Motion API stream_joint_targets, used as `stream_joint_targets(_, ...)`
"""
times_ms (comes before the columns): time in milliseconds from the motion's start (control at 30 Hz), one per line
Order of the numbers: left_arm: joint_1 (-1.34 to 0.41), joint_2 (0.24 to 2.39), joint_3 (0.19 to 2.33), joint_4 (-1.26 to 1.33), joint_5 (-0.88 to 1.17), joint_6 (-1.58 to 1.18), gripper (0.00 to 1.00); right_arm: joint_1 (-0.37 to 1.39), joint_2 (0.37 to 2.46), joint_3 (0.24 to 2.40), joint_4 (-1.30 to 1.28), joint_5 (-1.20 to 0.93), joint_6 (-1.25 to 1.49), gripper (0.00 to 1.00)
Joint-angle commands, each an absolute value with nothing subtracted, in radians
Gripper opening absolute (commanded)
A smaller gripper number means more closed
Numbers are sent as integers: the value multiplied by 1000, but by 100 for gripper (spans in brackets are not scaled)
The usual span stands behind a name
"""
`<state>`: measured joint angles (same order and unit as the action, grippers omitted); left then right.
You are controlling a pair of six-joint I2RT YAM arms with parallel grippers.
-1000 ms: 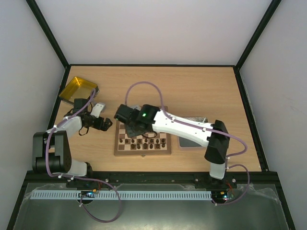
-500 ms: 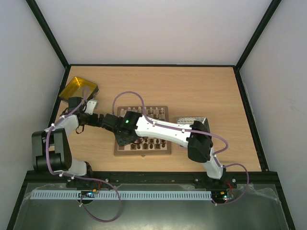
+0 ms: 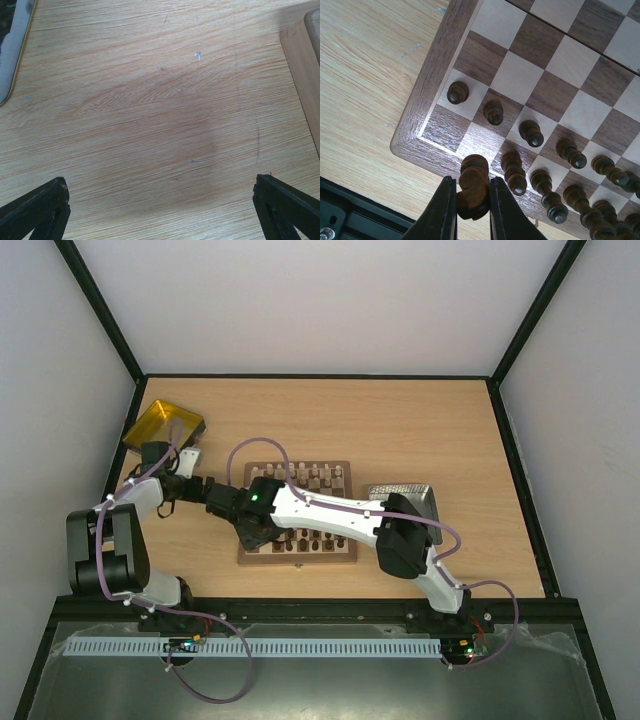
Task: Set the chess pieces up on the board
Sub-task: Place the chess piece on the chessboard.
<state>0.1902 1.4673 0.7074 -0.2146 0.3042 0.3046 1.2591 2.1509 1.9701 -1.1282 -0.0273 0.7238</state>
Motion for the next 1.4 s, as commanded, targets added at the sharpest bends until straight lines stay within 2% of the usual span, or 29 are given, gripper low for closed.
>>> stream_joint_targets(0,200,1468,731,-215,301,293,100,1267,2172,1970,-1143,-30,706,7)
stream_joint_targets(433,202,1481,737,-222,319,299,99,1267,2165,1883,-1082,-75,706,7)
stream_joint_targets(1367,202,1491,739,-227,337,304,99,1266,2203,1885,-1046,-39,680,8)
